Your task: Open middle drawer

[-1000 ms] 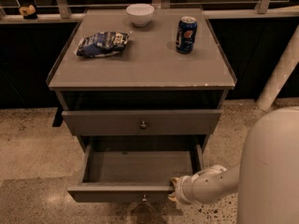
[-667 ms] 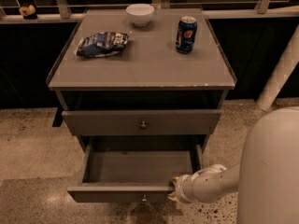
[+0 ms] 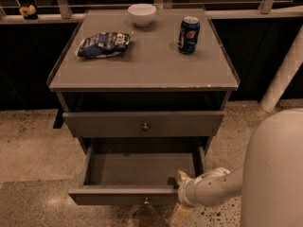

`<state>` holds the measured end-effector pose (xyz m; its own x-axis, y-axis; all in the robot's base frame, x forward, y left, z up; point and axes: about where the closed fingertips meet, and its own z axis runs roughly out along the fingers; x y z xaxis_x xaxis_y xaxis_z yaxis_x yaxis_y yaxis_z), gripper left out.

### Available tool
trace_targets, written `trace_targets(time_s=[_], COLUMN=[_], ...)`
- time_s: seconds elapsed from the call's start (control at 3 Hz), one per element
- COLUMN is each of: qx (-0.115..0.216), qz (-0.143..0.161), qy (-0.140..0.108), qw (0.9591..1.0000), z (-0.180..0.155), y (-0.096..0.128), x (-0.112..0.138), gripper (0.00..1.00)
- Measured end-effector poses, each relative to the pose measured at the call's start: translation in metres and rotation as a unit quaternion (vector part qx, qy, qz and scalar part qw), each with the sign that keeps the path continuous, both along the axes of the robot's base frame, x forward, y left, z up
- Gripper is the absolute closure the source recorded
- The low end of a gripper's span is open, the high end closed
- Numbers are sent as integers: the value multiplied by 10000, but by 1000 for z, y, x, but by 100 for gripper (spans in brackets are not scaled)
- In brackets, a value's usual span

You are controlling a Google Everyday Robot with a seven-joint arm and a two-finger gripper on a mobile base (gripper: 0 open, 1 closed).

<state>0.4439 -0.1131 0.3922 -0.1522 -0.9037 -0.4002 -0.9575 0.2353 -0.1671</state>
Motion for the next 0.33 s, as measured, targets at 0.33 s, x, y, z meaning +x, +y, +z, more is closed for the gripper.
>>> trace_targets(time_s=[0.33], qx=[0], qz=[0], qy=[0], qw=[10000], z=[0], y=[0], x=[0], gripper=[0])
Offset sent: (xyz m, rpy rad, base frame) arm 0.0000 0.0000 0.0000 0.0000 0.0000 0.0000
